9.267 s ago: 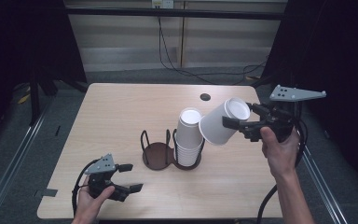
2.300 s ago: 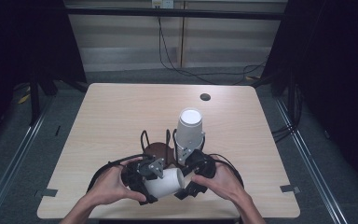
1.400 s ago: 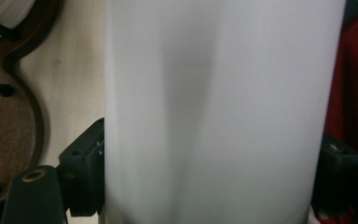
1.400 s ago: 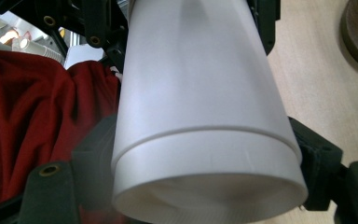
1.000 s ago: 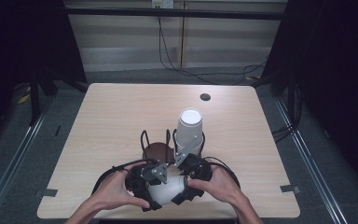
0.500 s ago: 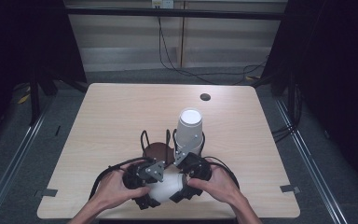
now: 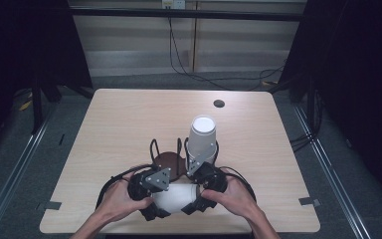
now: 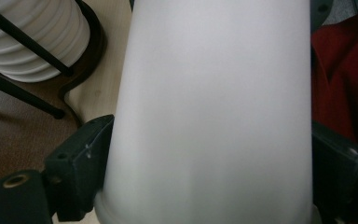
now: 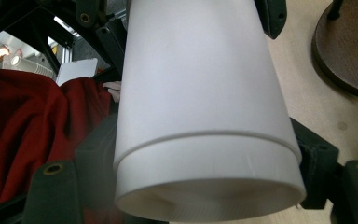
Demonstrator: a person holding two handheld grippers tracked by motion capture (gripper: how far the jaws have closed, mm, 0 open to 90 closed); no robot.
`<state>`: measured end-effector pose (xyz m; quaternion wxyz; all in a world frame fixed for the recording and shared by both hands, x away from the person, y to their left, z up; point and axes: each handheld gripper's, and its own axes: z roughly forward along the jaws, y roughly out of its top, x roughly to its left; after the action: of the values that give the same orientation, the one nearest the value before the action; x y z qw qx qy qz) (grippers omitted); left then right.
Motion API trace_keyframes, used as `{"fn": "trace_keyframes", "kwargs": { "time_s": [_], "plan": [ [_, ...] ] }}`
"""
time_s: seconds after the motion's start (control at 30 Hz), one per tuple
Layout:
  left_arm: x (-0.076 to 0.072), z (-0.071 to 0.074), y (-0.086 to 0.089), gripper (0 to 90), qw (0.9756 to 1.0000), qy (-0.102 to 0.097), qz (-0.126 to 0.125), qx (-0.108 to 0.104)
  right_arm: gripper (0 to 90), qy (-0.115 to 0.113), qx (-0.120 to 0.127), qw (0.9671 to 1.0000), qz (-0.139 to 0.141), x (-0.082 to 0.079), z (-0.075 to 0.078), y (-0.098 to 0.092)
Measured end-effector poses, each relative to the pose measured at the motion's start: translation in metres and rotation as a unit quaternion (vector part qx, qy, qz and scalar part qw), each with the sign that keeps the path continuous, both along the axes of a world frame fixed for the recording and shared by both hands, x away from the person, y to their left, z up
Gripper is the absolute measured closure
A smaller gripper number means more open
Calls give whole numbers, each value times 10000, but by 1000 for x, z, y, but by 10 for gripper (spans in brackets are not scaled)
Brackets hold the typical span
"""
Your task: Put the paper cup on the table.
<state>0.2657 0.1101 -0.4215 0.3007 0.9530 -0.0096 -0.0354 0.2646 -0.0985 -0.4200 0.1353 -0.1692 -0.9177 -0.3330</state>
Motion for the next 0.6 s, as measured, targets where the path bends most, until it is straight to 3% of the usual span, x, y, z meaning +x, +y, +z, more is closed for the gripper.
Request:
{"fn": "trace_keyframes", "kwargs": {
  "time_s": [0.1, 0.17, 0.4, 0.6],
  "plan": [
    [2, 3, 3, 110, 9999, 51, 29, -159, 253, -39, 34, 10000, -38, -1, 2, -1],
    [5, 7, 9, 114, 9991, 95, 8, -411, 254, -57, -27, 10000, -45, -1, 2, -1],
    [10, 11, 18, 133, 9976, 235, 172, -632, 254, -28, -23, 9999, -103, 1, -2, -3],
    [12, 16, 22, 153, 9957, 160, 329, -852, 253, 42, 3, 9998, -202, 1, -2, -11]
  ]
}}
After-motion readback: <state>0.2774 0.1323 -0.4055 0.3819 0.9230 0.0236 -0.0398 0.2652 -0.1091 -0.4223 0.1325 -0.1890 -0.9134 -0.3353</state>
